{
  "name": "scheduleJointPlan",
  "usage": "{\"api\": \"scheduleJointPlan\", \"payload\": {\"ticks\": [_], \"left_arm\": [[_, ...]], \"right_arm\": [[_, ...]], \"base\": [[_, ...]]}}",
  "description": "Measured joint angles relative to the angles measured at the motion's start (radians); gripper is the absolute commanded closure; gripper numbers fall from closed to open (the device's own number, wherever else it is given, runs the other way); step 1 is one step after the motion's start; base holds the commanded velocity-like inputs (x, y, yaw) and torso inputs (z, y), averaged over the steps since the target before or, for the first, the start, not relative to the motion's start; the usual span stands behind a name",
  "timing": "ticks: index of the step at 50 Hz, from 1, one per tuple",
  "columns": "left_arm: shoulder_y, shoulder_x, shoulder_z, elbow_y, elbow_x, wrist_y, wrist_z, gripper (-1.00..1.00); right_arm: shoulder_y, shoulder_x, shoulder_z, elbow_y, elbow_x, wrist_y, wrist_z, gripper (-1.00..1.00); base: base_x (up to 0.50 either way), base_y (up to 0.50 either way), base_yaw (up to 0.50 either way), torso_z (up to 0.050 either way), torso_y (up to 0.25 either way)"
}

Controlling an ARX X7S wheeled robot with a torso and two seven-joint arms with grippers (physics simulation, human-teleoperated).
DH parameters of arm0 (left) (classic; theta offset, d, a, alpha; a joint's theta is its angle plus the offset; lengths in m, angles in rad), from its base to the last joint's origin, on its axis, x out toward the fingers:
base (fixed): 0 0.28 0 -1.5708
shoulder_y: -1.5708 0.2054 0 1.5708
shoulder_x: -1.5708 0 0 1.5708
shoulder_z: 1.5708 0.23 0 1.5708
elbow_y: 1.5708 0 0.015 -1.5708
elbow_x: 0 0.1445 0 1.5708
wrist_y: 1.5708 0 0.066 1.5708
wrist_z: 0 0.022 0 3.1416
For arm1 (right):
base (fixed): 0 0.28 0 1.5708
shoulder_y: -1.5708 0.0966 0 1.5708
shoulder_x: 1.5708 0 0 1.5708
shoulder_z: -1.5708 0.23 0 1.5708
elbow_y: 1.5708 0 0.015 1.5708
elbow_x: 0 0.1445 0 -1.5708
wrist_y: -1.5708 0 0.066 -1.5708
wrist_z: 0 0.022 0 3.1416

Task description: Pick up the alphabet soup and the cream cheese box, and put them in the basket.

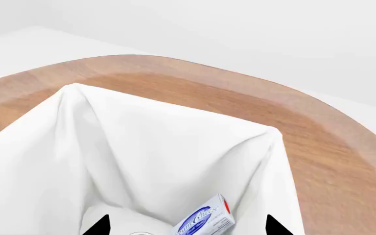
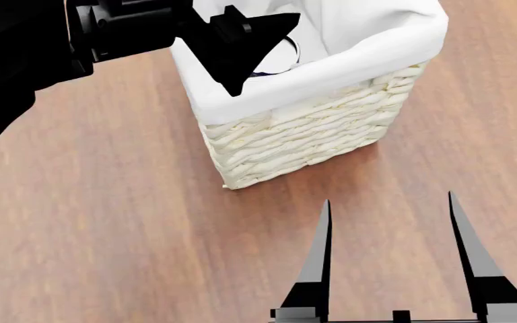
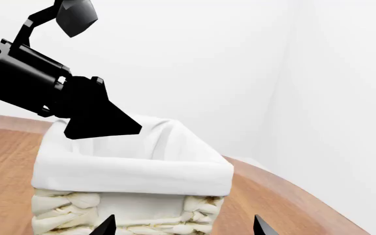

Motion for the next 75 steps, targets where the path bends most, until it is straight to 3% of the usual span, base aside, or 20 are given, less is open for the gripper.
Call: {"api": "scheduleJointPlan", "payload": {"ticks": [6, 10, 17, 27, 38, 51, 75], "left_arm": [[-0.001, 0.002, 0.0, -0.01, -0.003, 0.007, 0.001, -1.0], [0.026, -0.005, -0.014, 0.029, 0.012, 0.041, -0.062, -1.0], [0.172, -0.036, -0.058, 0.205, 0.114, 0.191, -0.332, -1.0], [0.493, -0.096, -0.086, 0.535, 0.329, 0.428, -0.728, -1.0], [0.753, -0.141, -0.077, 0.719, 0.505, 0.644, -0.975, -1.0], [0.869, -0.159, -0.072, 0.763, 0.589, 0.782, -1.087, -1.0], [0.93, -0.179, -0.069, 0.817, 0.612, 0.819, -1.133, -1.0]], "right_arm": [[-0.004, 0.0, 0.004, -0.002, 0.0, 0.005, -0.002, -1.0], [-0.007, 0.0, 0.007, -0.001, 0.0, 0.005, -0.003, -1.0], [-0.015, -0.001, 0.011, 0.003, -0.002, 0.0, -0.005, -1.0], [-0.027, -0.007, 0.021, 0.016, -0.003, -0.019, -0.007, -1.0], [-0.037, -0.023, 0.032, 0.036, 0.002, -0.04, -0.017, -1.0], [-0.046, -0.033, 0.042, 0.052, 0.006, -0.055, -0.028, -1.0], [-0.056, -0.024, 0.065, 0.039, 0.003, -0.067, -0.035, -1.0]], "base": [[0.0, 0.0, 0.0, 0.0, 0.0], [0.0, 0.0, 0.0, 0.0, 0.0], [0.0, 0.0, 0.0, 0.0, 0.0], [0.0, 0.0, 0.0, 0.0, 0.0], [0.0, 0.0, 0.0, 0.0, 0.0], [0.0, 0.0, 0.0, 0.0, 0.0], [0.0, 0.0, 0.0, 0.0, 0.0]]}}
